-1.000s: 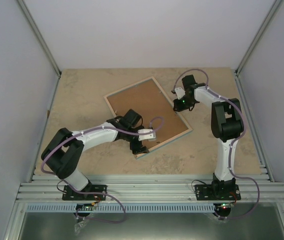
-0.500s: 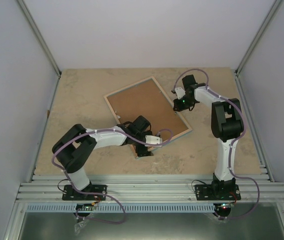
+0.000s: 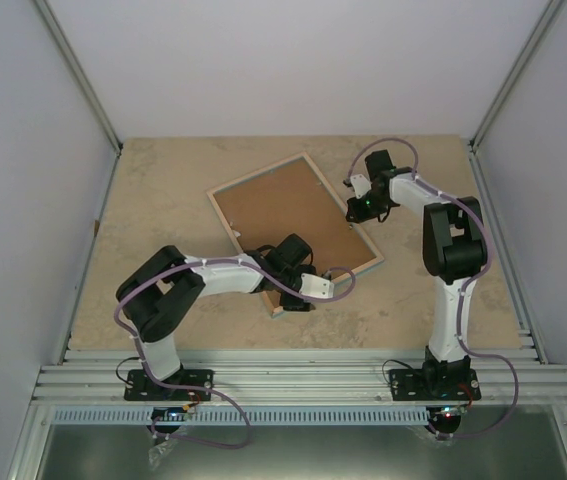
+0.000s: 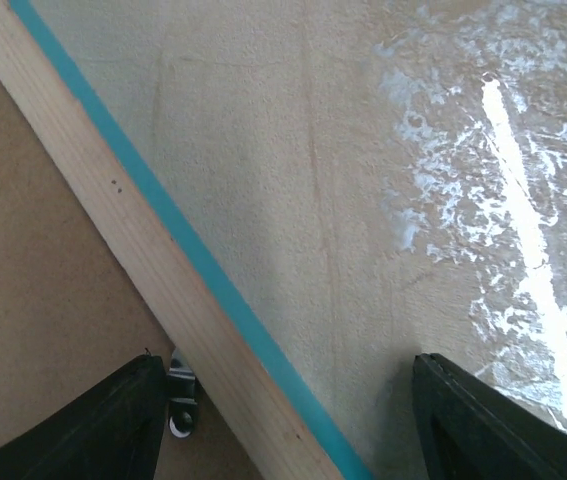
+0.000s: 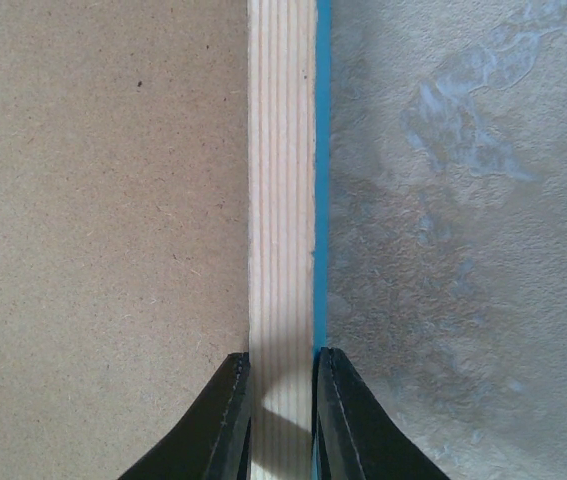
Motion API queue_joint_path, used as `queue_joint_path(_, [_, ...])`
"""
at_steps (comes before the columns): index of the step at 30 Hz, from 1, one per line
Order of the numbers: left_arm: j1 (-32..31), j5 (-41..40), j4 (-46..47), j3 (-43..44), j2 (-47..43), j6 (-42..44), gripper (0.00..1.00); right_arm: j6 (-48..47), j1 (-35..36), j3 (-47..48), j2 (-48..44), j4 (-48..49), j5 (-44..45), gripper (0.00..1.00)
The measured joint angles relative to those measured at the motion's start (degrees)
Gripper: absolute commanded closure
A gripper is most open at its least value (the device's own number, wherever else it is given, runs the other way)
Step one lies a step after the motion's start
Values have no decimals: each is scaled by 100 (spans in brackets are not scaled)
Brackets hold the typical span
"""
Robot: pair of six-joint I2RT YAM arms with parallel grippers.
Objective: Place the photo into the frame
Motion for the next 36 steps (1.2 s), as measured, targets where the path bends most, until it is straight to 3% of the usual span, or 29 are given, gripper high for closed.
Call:
queue_joint_path(7, [-22,-13,-90,251,177,127,52,0,-22,-74,-33,83,-48,100])
queue_joint_path(16, [9,-114,-236,398,219,55,64,2,-79,-160,-66,199,-116,100])
queue_joint_path(18, [15,-118,-258,400,216,61,57,-2,-94,-160,-66,201,-133,99])
queue_joint_path(21, [20,-96,-317,417,205,114,30,-24,-94,-160,-66,201,-136,99])
queue_joint_path(27, [293,116,-866,640,44,-164,1,-149,-105,-160,-66,238,-116,100])
queue_joint_path(36, [1270,173,-1423,1012,-1095,-232,0,-470,-149,-173,-70,343,-109,100])
